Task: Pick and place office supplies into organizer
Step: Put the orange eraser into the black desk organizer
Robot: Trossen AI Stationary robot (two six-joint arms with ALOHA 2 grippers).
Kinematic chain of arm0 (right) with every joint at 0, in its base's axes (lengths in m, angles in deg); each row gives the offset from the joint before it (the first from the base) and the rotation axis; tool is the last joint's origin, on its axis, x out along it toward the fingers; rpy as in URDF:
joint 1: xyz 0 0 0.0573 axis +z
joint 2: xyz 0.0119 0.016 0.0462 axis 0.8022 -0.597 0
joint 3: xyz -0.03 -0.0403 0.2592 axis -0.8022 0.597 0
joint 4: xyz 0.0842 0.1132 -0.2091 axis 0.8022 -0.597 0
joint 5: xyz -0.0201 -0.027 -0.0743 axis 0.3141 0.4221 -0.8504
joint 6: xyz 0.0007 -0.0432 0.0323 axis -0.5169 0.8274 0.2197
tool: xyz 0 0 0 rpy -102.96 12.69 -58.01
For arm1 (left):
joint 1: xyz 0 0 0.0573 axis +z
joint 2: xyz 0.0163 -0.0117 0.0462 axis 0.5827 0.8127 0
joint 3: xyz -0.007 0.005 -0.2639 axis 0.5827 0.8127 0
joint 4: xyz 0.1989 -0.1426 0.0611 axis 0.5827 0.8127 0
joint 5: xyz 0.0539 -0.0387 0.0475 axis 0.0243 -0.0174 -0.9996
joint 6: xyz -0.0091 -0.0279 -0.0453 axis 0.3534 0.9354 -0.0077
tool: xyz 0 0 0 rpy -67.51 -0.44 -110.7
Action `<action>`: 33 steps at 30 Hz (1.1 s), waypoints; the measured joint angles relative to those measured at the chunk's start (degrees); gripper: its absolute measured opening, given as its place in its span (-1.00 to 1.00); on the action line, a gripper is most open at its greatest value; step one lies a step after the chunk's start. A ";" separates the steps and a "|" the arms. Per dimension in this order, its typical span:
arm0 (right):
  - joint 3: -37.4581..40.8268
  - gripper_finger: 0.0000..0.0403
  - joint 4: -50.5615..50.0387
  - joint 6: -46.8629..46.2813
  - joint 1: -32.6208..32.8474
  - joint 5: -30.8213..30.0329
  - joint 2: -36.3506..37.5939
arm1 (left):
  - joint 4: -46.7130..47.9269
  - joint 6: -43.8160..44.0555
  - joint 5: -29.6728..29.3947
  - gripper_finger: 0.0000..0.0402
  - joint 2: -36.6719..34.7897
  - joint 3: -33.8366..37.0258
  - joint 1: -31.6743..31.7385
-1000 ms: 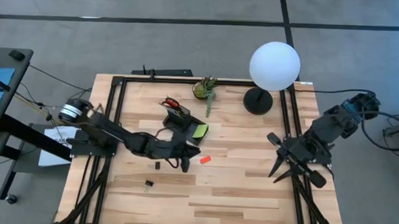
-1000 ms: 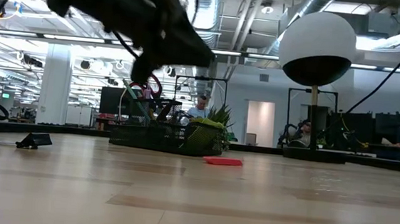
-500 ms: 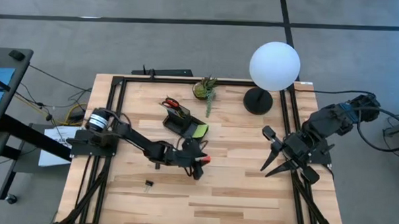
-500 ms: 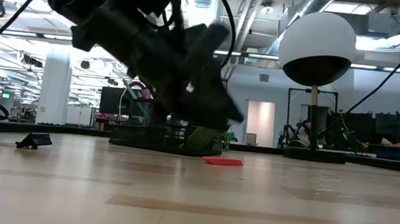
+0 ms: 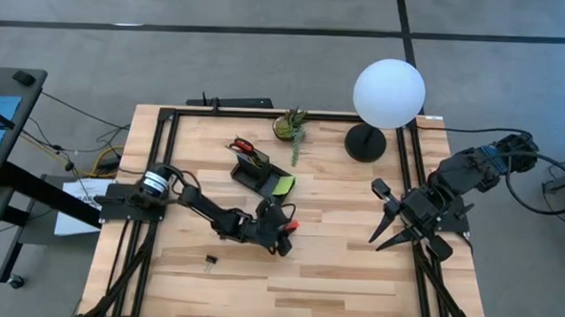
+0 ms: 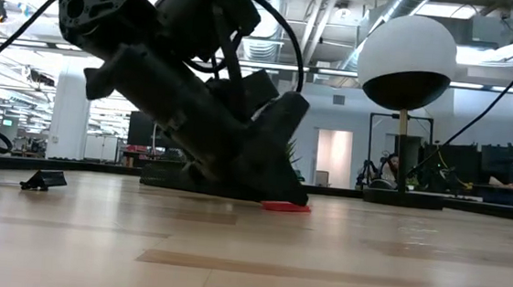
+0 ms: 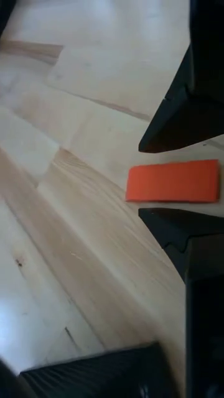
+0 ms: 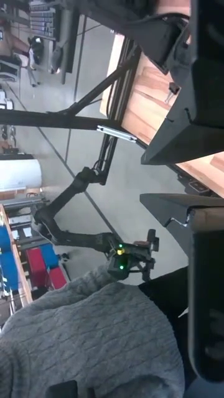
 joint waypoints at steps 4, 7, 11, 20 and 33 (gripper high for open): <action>0.00 -0.62 -0.04 0.00 0.00 0.05 0.00 | 0.28 1.74 -5.15 -0.25 2.98 -1.74 -1.68; 0.00 -0.62 -0.03 0.00 0.00 0.15 0.00 | 0.22 3.59 -8.83 -0.25 5.43 -2.82 -3.10; 0.00 -0.62 -0.04 -0.02 0.00 0.39 0.00 | 0.59 4.53 -13.55 -0.25 8.10 -3.28 -5.74; 0.00 -0.62 -0.02 -0.02 0.00 0.44 0.00 | 1.70 4.52 -13.35 -0.25 8.49 -3.32 -5.58; 0.00 -0.62 -0.06 0.00 0.00 0.49 0.00 | 8.62 -1.50 -10.25 -0.38 8.35 -7.02 -2.91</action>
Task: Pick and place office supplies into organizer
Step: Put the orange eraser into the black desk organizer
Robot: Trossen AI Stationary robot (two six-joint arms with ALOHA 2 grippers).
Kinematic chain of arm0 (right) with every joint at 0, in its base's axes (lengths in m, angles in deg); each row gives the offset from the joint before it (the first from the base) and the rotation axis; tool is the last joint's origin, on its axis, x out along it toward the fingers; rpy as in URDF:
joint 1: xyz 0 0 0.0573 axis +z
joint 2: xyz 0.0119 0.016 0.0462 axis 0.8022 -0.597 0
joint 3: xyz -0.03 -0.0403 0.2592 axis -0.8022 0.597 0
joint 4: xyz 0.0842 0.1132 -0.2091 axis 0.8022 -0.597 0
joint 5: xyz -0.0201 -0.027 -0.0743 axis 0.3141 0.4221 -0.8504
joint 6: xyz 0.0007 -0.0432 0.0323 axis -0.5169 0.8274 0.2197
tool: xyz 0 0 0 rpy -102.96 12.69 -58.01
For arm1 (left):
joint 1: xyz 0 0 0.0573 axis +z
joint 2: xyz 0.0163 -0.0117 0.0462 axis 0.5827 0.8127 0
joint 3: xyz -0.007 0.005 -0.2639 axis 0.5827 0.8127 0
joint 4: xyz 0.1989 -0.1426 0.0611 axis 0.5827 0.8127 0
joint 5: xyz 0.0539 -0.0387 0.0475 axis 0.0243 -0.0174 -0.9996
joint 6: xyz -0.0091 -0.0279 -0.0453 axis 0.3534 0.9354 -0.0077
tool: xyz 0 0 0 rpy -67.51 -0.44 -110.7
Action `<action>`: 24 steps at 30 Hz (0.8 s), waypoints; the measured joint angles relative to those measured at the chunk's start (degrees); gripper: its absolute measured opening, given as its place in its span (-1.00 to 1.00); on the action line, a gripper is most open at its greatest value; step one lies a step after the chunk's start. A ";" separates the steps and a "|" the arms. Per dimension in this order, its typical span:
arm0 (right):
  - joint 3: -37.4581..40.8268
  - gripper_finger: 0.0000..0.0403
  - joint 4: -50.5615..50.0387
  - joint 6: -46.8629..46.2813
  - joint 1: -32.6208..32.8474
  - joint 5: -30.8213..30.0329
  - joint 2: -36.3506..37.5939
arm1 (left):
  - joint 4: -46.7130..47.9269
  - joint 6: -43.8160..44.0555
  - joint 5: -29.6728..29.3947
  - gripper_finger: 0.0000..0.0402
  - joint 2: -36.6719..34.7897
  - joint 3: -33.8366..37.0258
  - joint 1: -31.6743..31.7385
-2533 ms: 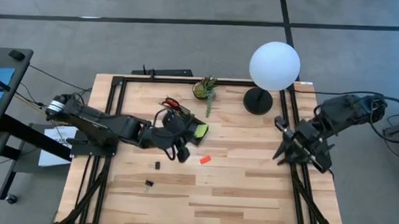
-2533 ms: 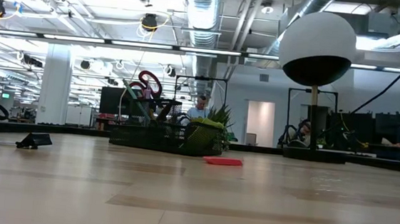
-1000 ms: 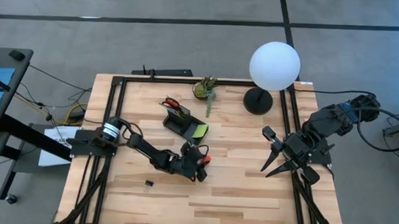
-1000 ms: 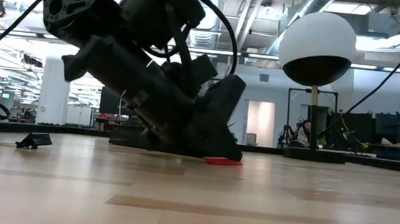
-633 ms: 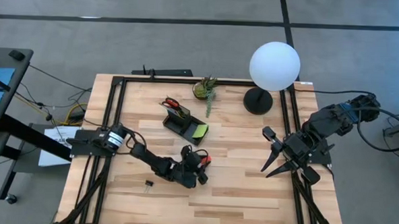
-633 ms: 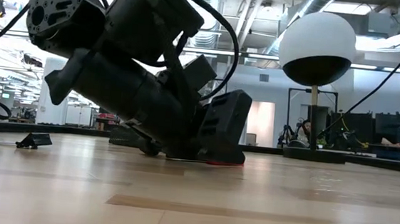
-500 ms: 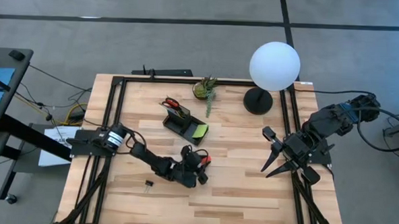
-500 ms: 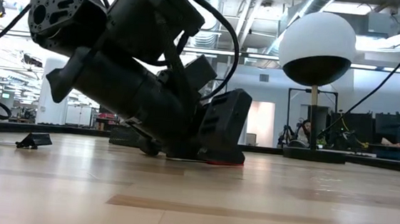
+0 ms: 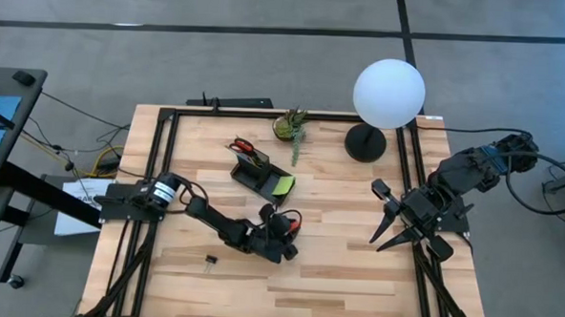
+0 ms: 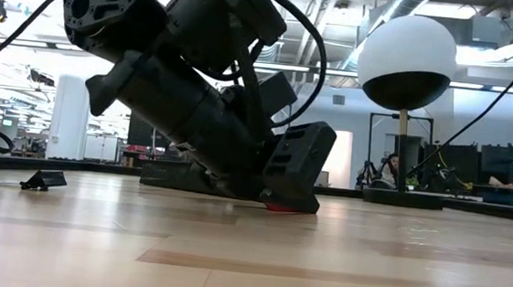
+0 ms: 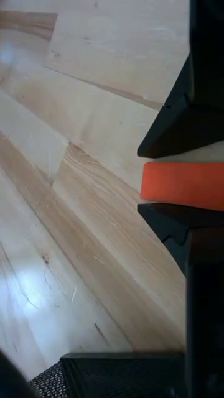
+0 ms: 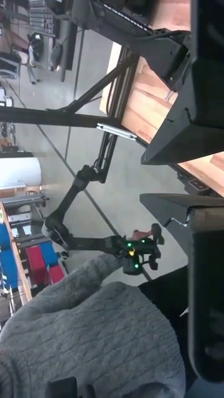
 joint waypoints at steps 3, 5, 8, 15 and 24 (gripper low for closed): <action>0.00 -0.62 0.00 0.02 0.00 0.06 0.00 | 0.15 0.60 -0.04 -0.38 0.00 0.00 -0.58; 0.00 -0.62 0.00 0.02 0.00 0.06 0.00 | 0.39 1.42 -0.07 -0.38 0.00 0.00 -1.13; 0.00 -0.62 0.00 0.04 0.00 0.12 0.00 | 0.81 3.07 -0.49 -0.38 0.00 -0.04 -2.29; 0.00 -0.62 0.00 0.04 0.00 0.15 0.00 | 1.76 9.56 -2.73 -0.49 0.02 0.31 -3.61; 0.00 -0.62 -0.11 0.09 0.00 0.15 0.00 | 3.58 12.80 -2.58 -0.74 -0.46 -0.17 -2.23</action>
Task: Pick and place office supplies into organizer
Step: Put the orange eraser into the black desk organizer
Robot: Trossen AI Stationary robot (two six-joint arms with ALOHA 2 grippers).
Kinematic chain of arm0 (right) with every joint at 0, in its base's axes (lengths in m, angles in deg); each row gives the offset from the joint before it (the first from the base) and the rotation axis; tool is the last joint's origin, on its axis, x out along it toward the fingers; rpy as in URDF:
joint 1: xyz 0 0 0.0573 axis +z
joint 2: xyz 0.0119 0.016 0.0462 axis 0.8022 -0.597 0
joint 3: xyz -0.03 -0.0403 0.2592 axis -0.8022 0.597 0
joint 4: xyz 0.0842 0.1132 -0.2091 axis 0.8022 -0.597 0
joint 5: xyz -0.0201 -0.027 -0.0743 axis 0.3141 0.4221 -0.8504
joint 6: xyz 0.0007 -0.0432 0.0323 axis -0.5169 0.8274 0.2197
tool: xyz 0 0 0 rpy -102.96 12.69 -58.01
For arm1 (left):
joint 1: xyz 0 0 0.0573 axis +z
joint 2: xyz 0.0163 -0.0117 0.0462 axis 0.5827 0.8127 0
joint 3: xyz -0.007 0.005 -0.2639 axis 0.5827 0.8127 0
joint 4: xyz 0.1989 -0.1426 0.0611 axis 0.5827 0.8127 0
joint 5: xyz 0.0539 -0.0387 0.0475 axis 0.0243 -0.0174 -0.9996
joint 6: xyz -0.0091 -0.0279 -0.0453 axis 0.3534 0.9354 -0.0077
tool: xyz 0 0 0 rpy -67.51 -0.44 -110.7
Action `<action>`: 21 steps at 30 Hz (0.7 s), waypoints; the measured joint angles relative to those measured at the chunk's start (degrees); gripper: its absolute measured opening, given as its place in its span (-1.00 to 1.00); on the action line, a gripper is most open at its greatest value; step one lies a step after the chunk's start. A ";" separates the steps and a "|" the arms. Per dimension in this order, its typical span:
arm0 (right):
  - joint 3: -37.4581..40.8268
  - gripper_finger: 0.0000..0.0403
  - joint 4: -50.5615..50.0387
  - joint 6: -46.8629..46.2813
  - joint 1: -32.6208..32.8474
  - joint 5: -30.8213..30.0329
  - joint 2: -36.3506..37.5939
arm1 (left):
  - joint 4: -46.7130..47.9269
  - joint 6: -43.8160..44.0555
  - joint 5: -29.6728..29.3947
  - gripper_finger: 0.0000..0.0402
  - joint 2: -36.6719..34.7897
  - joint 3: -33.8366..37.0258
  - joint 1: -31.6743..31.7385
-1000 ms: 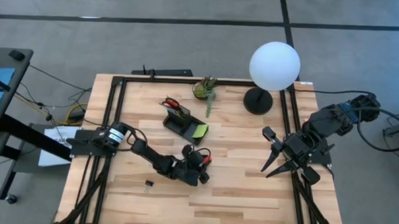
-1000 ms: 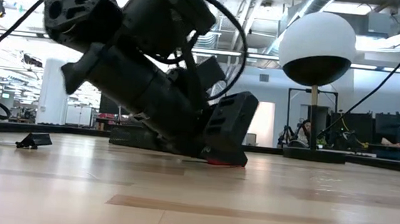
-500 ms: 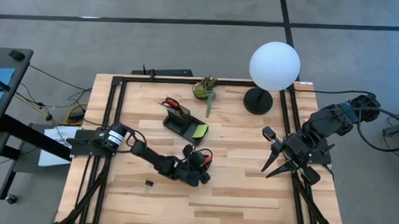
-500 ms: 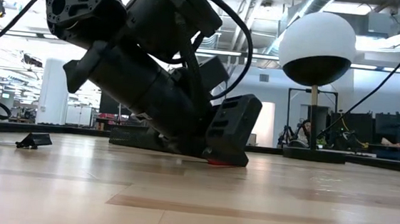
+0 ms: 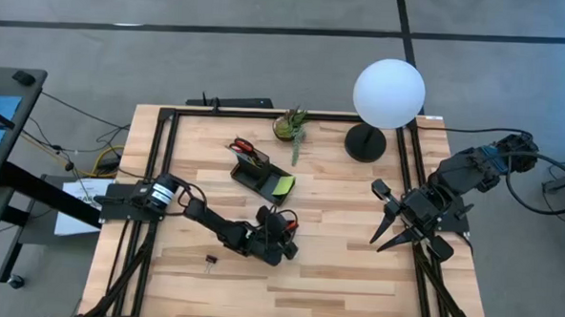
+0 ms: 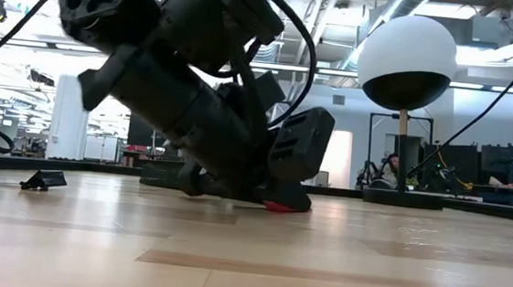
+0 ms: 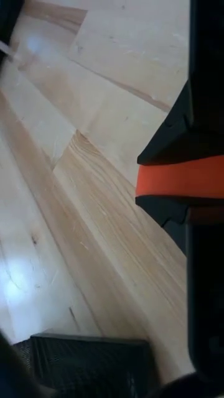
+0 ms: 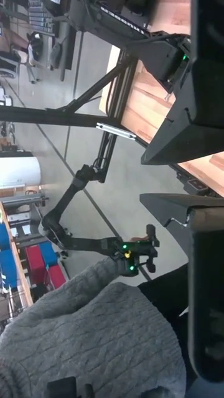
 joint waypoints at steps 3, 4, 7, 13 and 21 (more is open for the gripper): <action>0.00 -0.62 -0.06 0.00 0.00 0.00 0.00 | 2.59 0.78 3.75 -0.74 -1.91 -0.40 0.37; 0.00 -0.62 -0.12 0.02 0.00 0.00 0.00 | 3.16 0.78 4.61 -0.74 -2.76 -0.42 0.49; 0.00 -0.62 -0.89 0.00 0.00 0.00 0.00 | 8.93 0.75 5.54 -0.75 -7.22 -0.15 0.72; 0.00 -0.62 -3.14 0.00 0.02 0.00 0.00 | 37.42 2.59 2.20 -0.76 -20.88 0.37 3.09; 0.02 -0.62 -3.41 1.11 0.02 0.00 0.00 | 59.88 2.62 -3.51 -0.73 -30.69 0.93 12.69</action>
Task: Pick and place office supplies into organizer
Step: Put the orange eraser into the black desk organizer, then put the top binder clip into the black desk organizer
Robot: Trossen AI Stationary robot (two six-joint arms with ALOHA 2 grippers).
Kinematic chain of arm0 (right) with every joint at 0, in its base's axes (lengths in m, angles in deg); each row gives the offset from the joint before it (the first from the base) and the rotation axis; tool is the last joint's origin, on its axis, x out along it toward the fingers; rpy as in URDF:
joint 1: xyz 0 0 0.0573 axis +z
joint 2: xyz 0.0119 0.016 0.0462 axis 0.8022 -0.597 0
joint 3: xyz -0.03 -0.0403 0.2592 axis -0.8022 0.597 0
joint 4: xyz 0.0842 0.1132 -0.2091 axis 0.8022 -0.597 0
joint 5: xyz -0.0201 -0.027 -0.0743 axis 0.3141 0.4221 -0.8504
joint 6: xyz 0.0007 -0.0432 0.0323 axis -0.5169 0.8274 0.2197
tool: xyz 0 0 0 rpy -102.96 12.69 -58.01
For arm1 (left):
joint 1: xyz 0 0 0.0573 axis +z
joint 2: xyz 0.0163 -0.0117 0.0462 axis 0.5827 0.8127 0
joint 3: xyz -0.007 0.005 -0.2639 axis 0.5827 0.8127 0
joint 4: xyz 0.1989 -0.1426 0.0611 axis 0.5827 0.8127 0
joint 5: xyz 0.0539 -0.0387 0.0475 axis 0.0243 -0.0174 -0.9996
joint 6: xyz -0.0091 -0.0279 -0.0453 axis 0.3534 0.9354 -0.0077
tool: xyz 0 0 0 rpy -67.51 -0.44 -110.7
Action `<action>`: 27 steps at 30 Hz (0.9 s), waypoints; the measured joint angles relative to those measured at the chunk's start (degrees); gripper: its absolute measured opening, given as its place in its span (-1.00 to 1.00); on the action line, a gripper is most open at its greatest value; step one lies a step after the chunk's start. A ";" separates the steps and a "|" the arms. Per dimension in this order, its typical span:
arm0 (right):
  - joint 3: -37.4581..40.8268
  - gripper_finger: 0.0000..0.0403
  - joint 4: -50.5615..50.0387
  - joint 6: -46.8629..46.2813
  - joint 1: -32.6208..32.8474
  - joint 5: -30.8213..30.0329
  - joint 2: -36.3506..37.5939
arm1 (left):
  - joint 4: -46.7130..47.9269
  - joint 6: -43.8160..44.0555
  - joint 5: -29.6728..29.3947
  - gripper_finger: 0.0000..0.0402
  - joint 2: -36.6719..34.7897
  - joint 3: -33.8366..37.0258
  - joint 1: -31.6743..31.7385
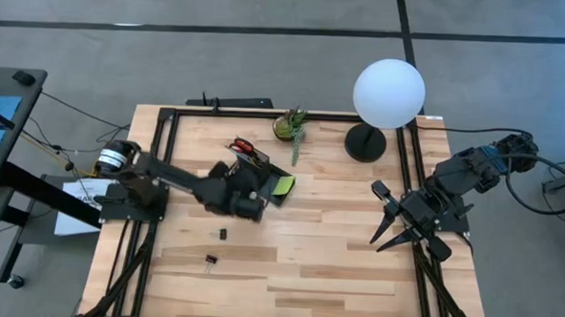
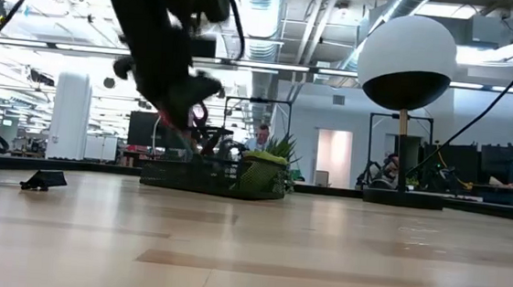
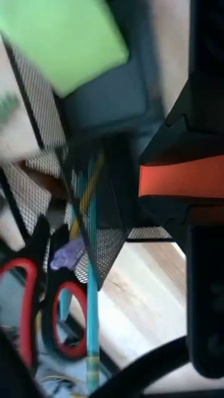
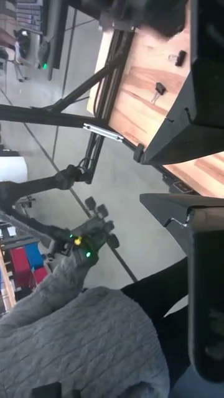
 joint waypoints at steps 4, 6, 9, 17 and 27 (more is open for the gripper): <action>0.00 -0.62 0.01 0.79 -0.02 0.00 0.02 | -9.75 -5.48 5.40 -0.74 0.80 4.52 6.35; 0.00 -0.62 0.00 0.80 -0.02 0.00 0.02 | -14.46 -7.23 7.49 -0.74 0.87 6.27 8.38; 0.00 -0.62 0.02 0.79 0.00 0.00 0.02 | -14.82 -8.82 8.62 -0.73 0.83 7.20 10.51; 0.00 -0.62 -0.77 0.88 0.00 0.00 0.02 | -15.41 -13.97 15.94 -0.66 0.79 7.16 14.87; 0.00 -0.62 -2.16 0.90 -0.01 0.00 0.02 | -19.37 -16.39 21.96 -0.27 0.76 6.71 16.69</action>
